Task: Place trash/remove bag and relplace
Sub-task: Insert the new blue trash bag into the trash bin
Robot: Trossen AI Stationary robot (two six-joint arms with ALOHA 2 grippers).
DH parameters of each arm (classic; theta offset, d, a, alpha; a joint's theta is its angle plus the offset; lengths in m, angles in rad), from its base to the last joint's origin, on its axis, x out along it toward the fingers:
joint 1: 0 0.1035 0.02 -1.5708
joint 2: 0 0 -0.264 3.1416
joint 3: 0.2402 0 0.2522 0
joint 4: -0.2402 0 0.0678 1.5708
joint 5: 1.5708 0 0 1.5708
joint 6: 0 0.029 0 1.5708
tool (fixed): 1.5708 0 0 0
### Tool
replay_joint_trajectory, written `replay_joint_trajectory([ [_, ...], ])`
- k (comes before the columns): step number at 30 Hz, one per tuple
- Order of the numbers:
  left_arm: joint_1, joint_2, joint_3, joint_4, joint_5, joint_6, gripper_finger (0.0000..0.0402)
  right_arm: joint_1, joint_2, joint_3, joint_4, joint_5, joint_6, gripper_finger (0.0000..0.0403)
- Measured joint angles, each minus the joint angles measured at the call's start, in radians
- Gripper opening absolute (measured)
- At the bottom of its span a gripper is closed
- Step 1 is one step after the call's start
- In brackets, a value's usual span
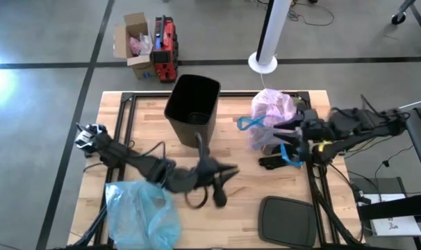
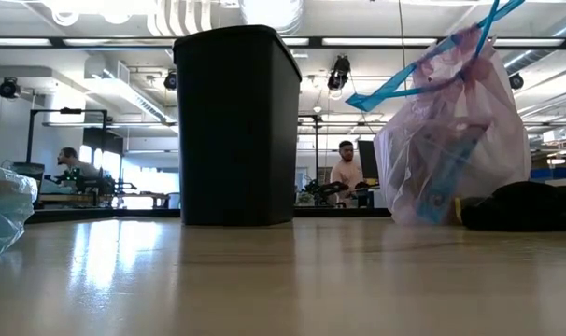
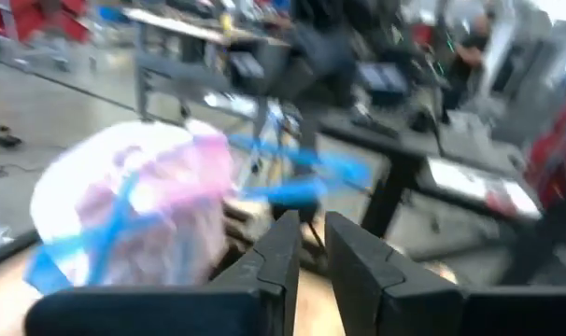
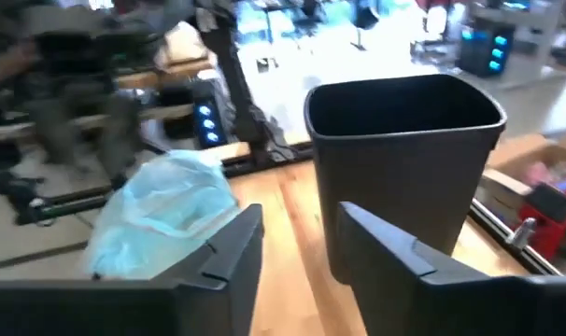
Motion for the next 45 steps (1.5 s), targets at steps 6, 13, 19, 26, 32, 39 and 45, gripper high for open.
replay_joint_trajectory([
  [6, 0.135, 0.000, 0.000, 0.200, 0.000, 0.009, 0.0036, 0.000, -0.241, -0.255, 0.209, -0.029, -0.031, 0.0033],
  [13, 0.220, 0.000, 0.000, 0.413, 0.000, 0.082, 0.0036, 0.000, -0.434, -0.539, 0.432, -0.107, 0.000, 0.0006],
  [19, 0.228, -0.001, 0.000, 0.542, -0.013, 0.142, 0.0032, 0.000, -0.519, -0.767, 0.610, -0.190, 0.025, 0.0002],
  [26, 0.234, -0.001, 0.000, 0.540, -0.040, 0.149, 0.0032, 0.000, -0.538, -0.915, 0.639, -0.200, 0.067, 0.0001],
  [32, 0.253, -0.004, 0.000, 0.537, -0.035, 0.165, 0.0032, 0.000, -0.536, -0.982, 0.622, -0.216, 0.206, 0.0000],
  [39, 0.257, -0.040, 0.001, 0.534, -0.029, 0.218, 0.0032, 0.000, -0.582, -0.985, 0.616, -0.236, 0.180, 0.0000],
  [45, 0.257, -0.085, 0.001, 0.526, -0.027, 0.281, 0.0032, -0.005, -0.657, -0.985, 0.640, -0.151, 0.050, 0.0000],
])
